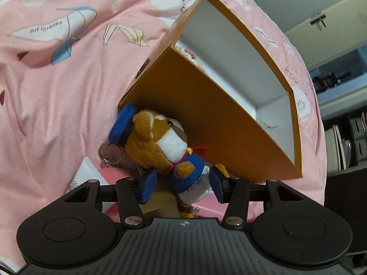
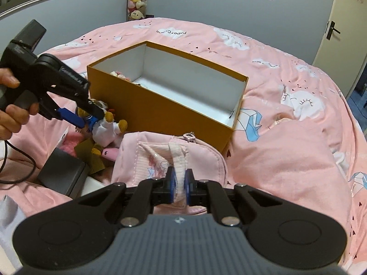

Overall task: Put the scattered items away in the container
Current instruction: 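Grasp the plush bear with the left tool and lift it toward the box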

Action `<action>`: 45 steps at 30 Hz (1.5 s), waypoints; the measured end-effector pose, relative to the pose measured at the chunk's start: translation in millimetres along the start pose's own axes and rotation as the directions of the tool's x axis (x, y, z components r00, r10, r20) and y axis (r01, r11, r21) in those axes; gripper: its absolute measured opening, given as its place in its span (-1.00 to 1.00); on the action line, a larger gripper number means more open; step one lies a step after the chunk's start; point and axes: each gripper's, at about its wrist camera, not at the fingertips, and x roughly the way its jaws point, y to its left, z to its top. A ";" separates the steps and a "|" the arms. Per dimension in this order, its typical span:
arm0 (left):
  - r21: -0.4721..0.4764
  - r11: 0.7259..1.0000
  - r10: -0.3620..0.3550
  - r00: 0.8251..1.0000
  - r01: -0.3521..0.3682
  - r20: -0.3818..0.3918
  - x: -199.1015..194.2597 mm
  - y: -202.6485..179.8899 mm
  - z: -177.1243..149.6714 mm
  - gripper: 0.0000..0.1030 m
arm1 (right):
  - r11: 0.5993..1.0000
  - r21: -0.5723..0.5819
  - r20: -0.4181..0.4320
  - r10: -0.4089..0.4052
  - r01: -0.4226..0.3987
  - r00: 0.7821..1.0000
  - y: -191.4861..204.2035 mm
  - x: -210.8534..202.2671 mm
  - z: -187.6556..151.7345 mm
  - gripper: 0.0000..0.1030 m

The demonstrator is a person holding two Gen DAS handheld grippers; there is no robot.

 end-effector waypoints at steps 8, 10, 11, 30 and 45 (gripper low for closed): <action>-0.090 0.996 0.010 1.000 -0.011 -0.013 22.7 4.7 3.3 0.19 | 1.000 0.008 -0.019 0.008 -0.007 1.000 0.2 9.8 -2.0 -0.81; -0.097 0.995 0.011 1.000 -0.012 -0.013 27.3 5.7 3.5 0.17 | 1.000 0.006 -0.024 0.013 -0.012 1.000 1.0 12.5 -2.2 -0.81; -0.089 0.996 0.010 1.000 -0.012 -0.013 29.1 5.7 3.2 0.07 | 1.000 0.006 -0.025 0.015 -0.014 1.000 1.2 13.9 -2.3 -0.81; 0.217 0.975 -0.065 0.997 0.052 0.052 -35.2 -15.6 -22.6 -0.15 | 0.999 -0.040 0.060 -0.008 0.010 0.998 1.0 -10.1 12.6 -0.82; 0.480 0.876 -0.205 0.943 0.057 0.262 -104.4 -96.3 2.6 -0.14 | 0.996 -0.031 0.284 -0.070 0.082 0.956 -15.0 -26.5 83.7 -0.82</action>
